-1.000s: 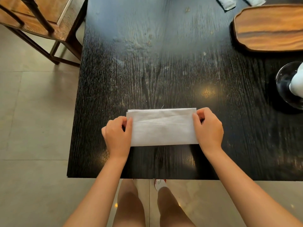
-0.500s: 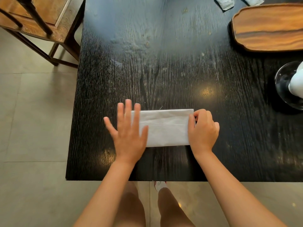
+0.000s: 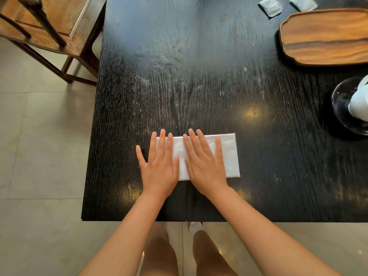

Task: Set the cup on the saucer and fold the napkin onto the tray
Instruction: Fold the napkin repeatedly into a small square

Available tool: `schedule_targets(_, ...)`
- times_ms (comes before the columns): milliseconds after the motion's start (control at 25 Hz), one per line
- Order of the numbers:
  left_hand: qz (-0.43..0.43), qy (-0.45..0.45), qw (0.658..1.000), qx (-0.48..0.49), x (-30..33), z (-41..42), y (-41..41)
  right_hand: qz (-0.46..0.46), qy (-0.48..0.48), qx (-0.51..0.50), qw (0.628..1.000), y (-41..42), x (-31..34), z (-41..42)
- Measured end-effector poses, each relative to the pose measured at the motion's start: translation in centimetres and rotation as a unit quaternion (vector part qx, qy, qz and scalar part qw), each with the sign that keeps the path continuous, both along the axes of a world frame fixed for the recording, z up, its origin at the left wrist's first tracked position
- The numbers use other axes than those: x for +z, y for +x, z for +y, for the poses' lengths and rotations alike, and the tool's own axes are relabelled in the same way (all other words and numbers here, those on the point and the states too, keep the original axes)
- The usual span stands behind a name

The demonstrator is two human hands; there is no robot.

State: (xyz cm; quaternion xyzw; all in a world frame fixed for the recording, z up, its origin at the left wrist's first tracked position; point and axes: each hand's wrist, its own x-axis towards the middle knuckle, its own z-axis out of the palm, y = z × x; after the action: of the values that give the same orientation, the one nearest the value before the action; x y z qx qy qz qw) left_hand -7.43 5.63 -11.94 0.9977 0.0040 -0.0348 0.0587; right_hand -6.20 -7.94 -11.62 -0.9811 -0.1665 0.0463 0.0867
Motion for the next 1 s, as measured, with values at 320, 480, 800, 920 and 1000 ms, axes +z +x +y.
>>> schedule_targets(320, 0.007, 0.005, 1.0, -0.016, 0.3, 0.1, 0.1, 0.023, -0.081, 0.043, 0.996, 1.4, 0.4, -9.8)
schedule_targets(480, -0.001, 0.008, 0.999, -0.042, 0.3, 0.4, 0.3, 0.035, -0.09, 0.044, 0.994, 1.2, 0.7, -10.2)
schedule_targets(800, 0.019, 0.044, 0.968, -0.248, 1.4, 2.6, 5.7, 0.009, -0.086, 0.062, 0.994, -6.3, 1.6, -10.5)
schedule_targets(920, 0.057, -0.018, 0.986, -0.155, 1.4, -0.3, 5.0, -0.045, -0.057, 0.117, 0.99, -6.9, 1.9, -10.2)
schedule_targets(1000, 0.048, -0.054, 0.987, -0.145, 1.1, -1.8, 4.7, -0.065, -0.011, 0.185, 0.981, -7.8, 1.7, -10.3)
